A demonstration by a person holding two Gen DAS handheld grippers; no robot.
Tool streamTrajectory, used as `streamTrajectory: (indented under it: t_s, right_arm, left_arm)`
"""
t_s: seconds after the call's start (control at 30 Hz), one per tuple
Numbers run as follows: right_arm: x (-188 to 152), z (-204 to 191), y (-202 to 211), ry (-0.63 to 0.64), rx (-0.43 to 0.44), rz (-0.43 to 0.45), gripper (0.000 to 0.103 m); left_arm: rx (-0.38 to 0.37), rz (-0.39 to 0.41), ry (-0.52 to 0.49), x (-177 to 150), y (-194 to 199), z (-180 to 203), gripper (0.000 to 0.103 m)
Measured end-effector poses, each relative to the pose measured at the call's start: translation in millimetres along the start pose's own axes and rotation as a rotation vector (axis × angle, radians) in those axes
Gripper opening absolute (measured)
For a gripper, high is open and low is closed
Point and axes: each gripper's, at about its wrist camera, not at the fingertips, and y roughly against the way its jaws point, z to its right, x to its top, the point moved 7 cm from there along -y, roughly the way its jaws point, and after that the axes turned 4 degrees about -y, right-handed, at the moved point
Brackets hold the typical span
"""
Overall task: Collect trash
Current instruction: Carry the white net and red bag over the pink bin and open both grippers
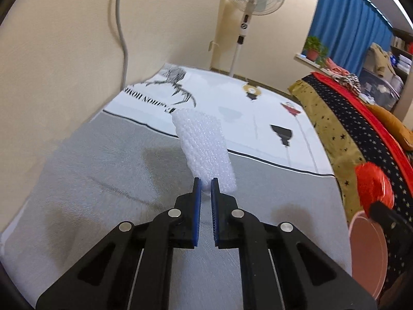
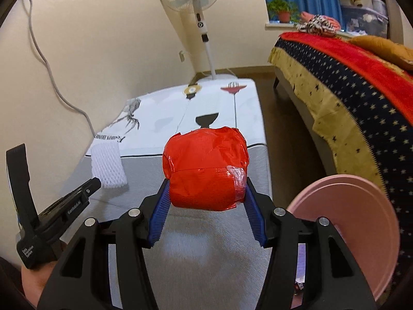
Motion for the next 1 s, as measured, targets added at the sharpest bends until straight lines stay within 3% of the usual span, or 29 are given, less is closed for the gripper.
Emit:
streamTrajectory:
  t_s: [0.57, 1.0]
  right_arm:
    - [-5, 23, 91, 0.003, -0.018, 0.09, 0.055]
    - [-12, 32, 119, 0.0, -0.029, 0.118, 0.055]
  left_arm:
    - [-0.045, 0.091, -0.149, -16, 95, 42, 0.008]
    - [-0.067, 0.11, -0.194, -27, 118, 58, 0.007]
